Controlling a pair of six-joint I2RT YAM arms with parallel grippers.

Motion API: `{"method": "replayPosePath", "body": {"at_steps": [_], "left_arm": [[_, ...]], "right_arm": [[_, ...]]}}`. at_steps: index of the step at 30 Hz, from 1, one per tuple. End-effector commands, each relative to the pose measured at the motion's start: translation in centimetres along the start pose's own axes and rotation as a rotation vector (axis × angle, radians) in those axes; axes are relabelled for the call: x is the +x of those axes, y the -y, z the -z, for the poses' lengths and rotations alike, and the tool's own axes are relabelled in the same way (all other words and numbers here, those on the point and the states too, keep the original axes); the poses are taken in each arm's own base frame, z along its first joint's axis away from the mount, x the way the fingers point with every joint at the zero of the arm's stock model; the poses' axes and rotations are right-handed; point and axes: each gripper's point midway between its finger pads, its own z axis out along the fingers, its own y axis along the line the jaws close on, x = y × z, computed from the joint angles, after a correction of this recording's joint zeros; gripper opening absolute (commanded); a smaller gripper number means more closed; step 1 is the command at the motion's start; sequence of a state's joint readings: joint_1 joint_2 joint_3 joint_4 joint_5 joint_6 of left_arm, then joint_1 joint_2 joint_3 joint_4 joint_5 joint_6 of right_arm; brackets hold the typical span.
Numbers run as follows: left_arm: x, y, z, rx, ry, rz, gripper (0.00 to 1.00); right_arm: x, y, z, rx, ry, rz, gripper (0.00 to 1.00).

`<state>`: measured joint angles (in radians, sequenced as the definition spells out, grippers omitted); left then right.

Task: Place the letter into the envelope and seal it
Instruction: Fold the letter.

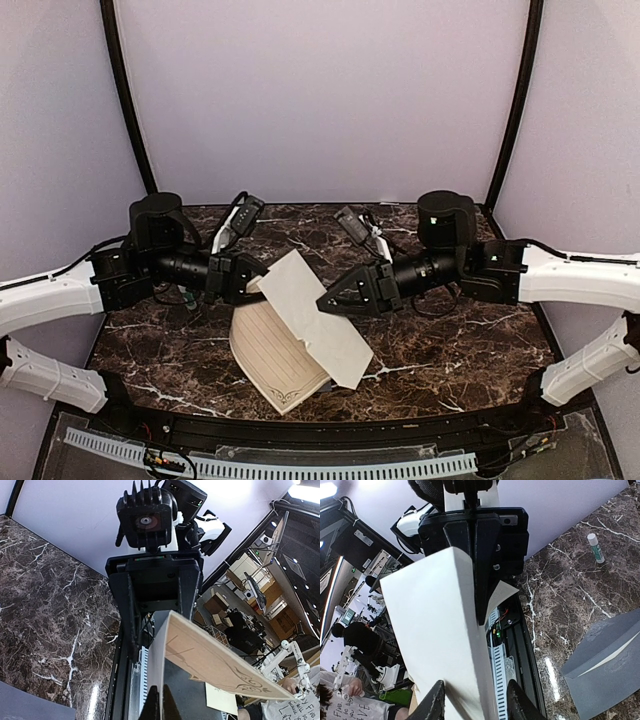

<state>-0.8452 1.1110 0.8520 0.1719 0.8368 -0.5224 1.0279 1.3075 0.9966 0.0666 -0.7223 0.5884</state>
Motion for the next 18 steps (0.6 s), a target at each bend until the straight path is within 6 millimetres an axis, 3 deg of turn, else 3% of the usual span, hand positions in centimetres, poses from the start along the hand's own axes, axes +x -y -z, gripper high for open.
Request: {"method": "replayPosePath", "body": {"at_steps": [1, 5, 18], "left_arm": [[-1.47, 1.88, 0.03, 0.058, 0.021, -0.05, 0.0], [-1.53, 1.99, 0.05, 0.061, 0.023, -0.057, 0.0], [-1.53, 2.08, -0.1, 0.073, 0.014, -0.059, 0.0]], "right_arm": [[-1.6, -2.33, 0.04, -0.067, 0.034, 0.062, 0.34], [-1.4, -2.44, 0.0, -0.08, 0.024, 0.057, 0.24], [-0.79, -2.81, -0.48, -0.122, -0.01, 0.052, 0.08]]}}
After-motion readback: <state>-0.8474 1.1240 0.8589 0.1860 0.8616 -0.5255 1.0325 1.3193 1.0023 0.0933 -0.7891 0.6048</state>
